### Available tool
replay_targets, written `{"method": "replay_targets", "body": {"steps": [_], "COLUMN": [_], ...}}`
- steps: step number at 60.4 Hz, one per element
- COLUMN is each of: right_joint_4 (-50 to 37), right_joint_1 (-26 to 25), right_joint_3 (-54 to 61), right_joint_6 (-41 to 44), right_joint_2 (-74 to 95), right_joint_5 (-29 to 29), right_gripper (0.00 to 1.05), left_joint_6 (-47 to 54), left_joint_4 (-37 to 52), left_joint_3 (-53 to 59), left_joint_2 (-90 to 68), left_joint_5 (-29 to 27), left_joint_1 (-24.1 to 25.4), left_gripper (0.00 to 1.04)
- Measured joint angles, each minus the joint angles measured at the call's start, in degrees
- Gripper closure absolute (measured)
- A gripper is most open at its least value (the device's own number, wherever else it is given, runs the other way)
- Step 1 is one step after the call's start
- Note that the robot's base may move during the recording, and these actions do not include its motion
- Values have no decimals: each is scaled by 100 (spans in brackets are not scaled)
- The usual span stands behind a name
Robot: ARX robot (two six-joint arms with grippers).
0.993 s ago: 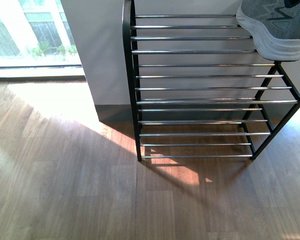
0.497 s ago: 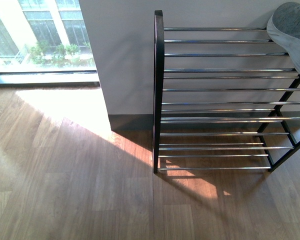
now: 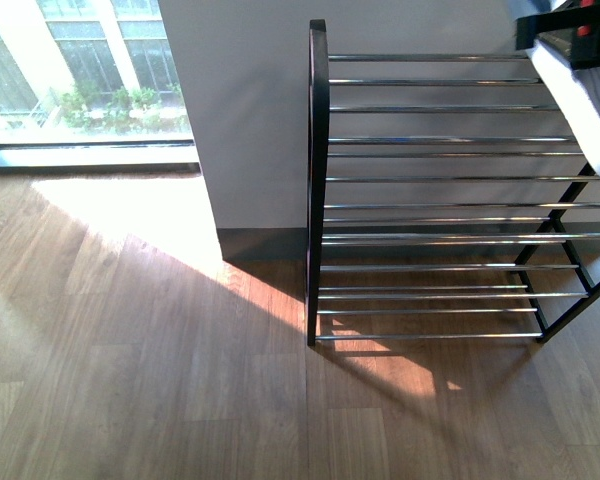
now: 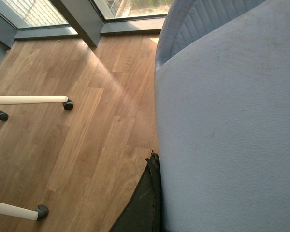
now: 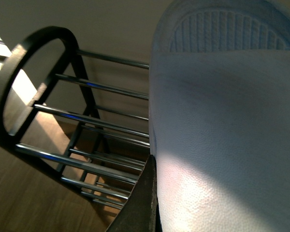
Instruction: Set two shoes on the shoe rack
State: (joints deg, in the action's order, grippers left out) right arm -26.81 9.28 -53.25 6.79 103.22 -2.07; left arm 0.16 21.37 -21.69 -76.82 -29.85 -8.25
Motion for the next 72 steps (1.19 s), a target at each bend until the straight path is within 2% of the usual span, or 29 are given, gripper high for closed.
{"method": "replay_targets", "body": {"steps": [38, 53, 64, 67, 72], "right_joint_4": [949, 1362, 1462, 1493, 1534], "right_joint_1": [9, -90, -111, -122, -127], "right_joint_3": [-2802, -3501, -3821, -3829, -3805], "right_joint_6": [756, 752, 586, 544, 428], "right_joint_2": [2485, 2920, 3093, 3093, 3075], "right_joint_5": [715, 662, 826, 809, 798], "right_gripper": [103, 103, 103, 99, 87], "left_joint_6": [0, 0, 0, 0, 0], "left_joint_4": [0, -2, 0, 0, 0], "left_joint_3": [0, 0, 0, 0, 0], "left_joint_2": [0, 0, 0, 0, 0], "left_joint_5": [0, 0, 0, 2, 0], "left_joint_1": [0, 0, 0, 0, 0], "left_gripper": [103, 103, 103, 103, 103]}}
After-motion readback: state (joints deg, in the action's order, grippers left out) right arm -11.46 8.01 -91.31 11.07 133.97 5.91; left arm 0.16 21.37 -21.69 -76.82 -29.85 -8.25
